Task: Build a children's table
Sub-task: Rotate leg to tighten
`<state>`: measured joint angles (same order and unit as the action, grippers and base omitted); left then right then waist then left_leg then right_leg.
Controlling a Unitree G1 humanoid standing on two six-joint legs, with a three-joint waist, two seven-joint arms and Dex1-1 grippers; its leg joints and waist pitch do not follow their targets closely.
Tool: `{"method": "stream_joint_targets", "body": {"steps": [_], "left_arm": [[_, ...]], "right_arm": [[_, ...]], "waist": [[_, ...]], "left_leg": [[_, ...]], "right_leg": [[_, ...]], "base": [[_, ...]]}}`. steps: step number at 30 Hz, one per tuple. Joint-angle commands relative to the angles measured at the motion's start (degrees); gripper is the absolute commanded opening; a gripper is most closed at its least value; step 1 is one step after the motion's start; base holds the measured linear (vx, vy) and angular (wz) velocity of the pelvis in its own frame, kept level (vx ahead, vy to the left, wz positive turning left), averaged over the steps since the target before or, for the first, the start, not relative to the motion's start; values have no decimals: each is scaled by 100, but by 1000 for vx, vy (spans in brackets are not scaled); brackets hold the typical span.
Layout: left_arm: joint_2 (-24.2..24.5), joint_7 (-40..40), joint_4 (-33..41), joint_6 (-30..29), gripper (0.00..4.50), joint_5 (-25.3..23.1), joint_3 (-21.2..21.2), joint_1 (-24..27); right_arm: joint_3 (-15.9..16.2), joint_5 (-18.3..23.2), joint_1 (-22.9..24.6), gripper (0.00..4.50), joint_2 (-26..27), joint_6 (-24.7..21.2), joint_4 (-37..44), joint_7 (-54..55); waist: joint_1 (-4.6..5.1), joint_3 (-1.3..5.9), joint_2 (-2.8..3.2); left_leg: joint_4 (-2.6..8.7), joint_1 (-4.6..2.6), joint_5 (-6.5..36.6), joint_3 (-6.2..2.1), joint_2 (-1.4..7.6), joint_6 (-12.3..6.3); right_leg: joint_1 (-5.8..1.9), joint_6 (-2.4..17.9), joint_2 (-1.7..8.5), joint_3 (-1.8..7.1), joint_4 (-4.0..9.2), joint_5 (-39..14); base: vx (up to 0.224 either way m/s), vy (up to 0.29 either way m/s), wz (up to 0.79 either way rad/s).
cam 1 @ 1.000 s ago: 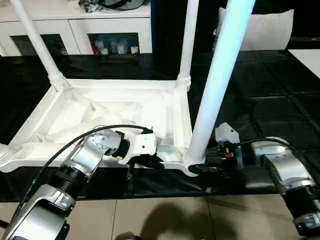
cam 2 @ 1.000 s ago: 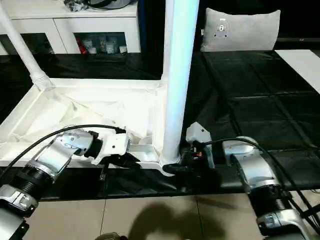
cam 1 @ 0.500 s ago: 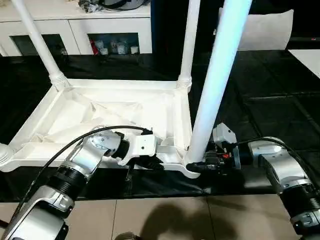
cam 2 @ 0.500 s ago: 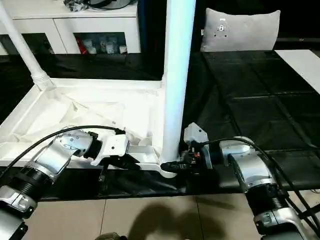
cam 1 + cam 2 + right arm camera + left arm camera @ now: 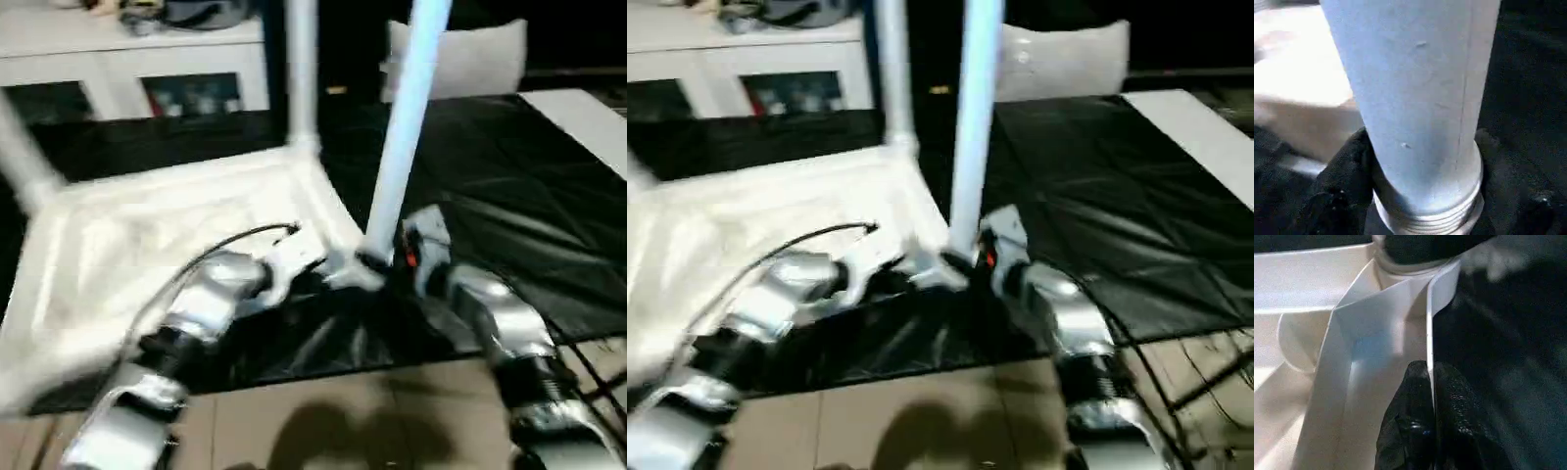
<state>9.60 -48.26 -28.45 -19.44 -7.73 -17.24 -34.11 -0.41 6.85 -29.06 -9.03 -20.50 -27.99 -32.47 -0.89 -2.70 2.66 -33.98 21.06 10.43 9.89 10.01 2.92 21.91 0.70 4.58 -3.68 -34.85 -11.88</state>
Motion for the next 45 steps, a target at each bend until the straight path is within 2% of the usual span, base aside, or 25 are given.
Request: {"method": "stream_joint_targets", "body": {"steps": [1,2,4,6,7,8,11,16,17,20,21,23,27,29,32,34,35,36,39,41,44,45], "left_arm": [[-548,459,123,22,0,31,-194,-238],[-588,530,107,24,0,0,-192,-256],[-537,559,87,46,0,-127,-211,-263],[-476,580,98,7,0,-194,-210,-251],[-438,580,110,-6,0,-223,-210,-239],[-324,640,137,-68,0,-286,-213,-201],[-206,656,117,-14,0,-331,-223,-176],[113,396,-16,304,0,-383,-262,-127],[209,302,-65,402,0,-410,-286,-122],[414,57,-202,666,0,-375,-341,-129],[572,-171,-271,909,0,-339,-403,-137],[626,-254,-299,1021,0,-332,-429,-140],[920,-953,-408,1465,0,-213,-571,-113],[1095,-1585,-389,2006,0,-37,-664,-51],[1133,-1721,-364,2042,0,-4,-691,-34],[1246,-2040,-317,2135,0,24,-806,-12],[1332,-2354,-315,2275,0,81,-897,-11],[1359,-2450,-310,2311,0,95,-927,-13],[1418,-2683,-375,2502,0,83,-988,-44],[1451,-2774,-422,2644,0,35,-1034,-73],[1467,-2984,-350,2708,0,71,-1087,-75],[1463,-3011,-330,2713,0,79,-1101,-79]], "right_arm": [[396,135,-283,267,579,68,-312,146],[404,119,-313,323,608,125,-354,179],[320,103,-317,337,653,197,-349,287],[272,84,-290,355,658,209,-285,296],[257,71,-270,355,652,223,-250,292],[226,47,-184,367,608,320,-150,228],[179,70,-86,398,507,447,-84,173],[17,208,182,443,132,668,91,-166],[-17,252,240,443,30,699,164,-307],[-41,378,386,443,-235,738,412,-747],[39,393,498,443,-516,811,579,-1160],[62,396,521,443,-583,837,606,-1258],[203,429,643,443,-1051,951,751,-1971],[314,467,686,443,-1352,999,798,-2528],[354,450,692,443,-1428,1036,789,-2650],[456,373,681,443,-1598,1148,732,-2872],[556,356,664,443,-1760,1179,706,-3151],[586,374,662,443,-1806,1189,722,-3269],[693,364,679,443,-1915,1342,808,-3508],[802,302,707,443,-1985,1481,883,-3651],[1035,342,735,443,-2071,1424,953,-4096],[1051,393,724,408,-2061,1359,954,-4147]], "waist": [[-23,309,-107],[-22,329,-84],[-57,348,-92],[-85,361,-91],[-97,365,-109],[-121,370,-82],[-151,371,-78],[-161,362,-54],[-180,360,-23],[-179,369,-26],[-192,366,-36],[-205,369,-36],[-228,368,-45],[-264,379,-29],[-324,393,-21],[-367,396,-23],[-404,394,-56],[-429,389,-49],[-441,384,-48],[-446,376,-56],[-451,380,-61],[-455,384,-55]], "left_leg": [[487,-11,1729,-152,270,16],[444,-27,1551,-130,265,-71],[395,4,1128,-86,251,-315],[388,24,850,-87,251,-439],[383,23,778,-84,259,-472],[379,23,666,-85,267,-510],[374,23,628,-80,281,-521],[388,11,886,-83,292,-444],[391,7,895,-96,296,-441],[381,17,872,-89,288,-452],[375,14,892,-85,286,-474],[375,13,878,-92,289,-493],[366,6,879,-83,302,-517],[363,-1,848,-82,310,-529],[342,-12,745,-65,333,-570],[335,-10,744,-61,333,-582],[338,-9,757,-64,339,-574],[339,-13,776,-58,340,-571],[339,-2,806,-59,340,-566],[344,-1,899,-64,337,-523],[343,1,890,-66,336,-514],[341,-1,852,-68,343,-529]], "right_leg": [[-197,1056,404,241,528,-1852],[-192,1172,415,261,519,-1559],[-216,1277,410,266,493,-1020],[-249,1324,401,250,454,-713],[-253,1340,402,248,445,-629],[-259,1377,401,246,417,-492],[-253,1418,390,246,395,-311],[-246,1413,377,242,411,-462],[-249,1391,382,243,421,-461],[-261,1419,377,244,394,-304],[-263,1408,377,243,406,-300],[-265,1406,378,243,394,-289],[-257,1446,386,245,394,-331],[-254,1480,379,238,378,-271],[-229,1590,378,238,326,40],[-227,1602,386,238,322,32],[-235,1591,396,234,321,-48],[-228,1571,389,238,321,-102],[-224,1553,396,242,319,-144],[-222,1489,403,240,345,-357],[-235,1475,395,239,344,-432],[-227,1489,399,241,337,-382]], "base": [[0,0,0],[0,0,0],[0,0,0],[0,0,0],[0,0,0],[0,0,0],[0,0,0],[0,0,0],[0,0,0],[0,0,0],[0,0,0],[0,0,0],[0,0,0],[0,0,0],[0,0,0],[0,0,0],[0,0,0],[0,0,0],[0,0,0],[0,0,0],[0,0,0],[0,0,0]]}}
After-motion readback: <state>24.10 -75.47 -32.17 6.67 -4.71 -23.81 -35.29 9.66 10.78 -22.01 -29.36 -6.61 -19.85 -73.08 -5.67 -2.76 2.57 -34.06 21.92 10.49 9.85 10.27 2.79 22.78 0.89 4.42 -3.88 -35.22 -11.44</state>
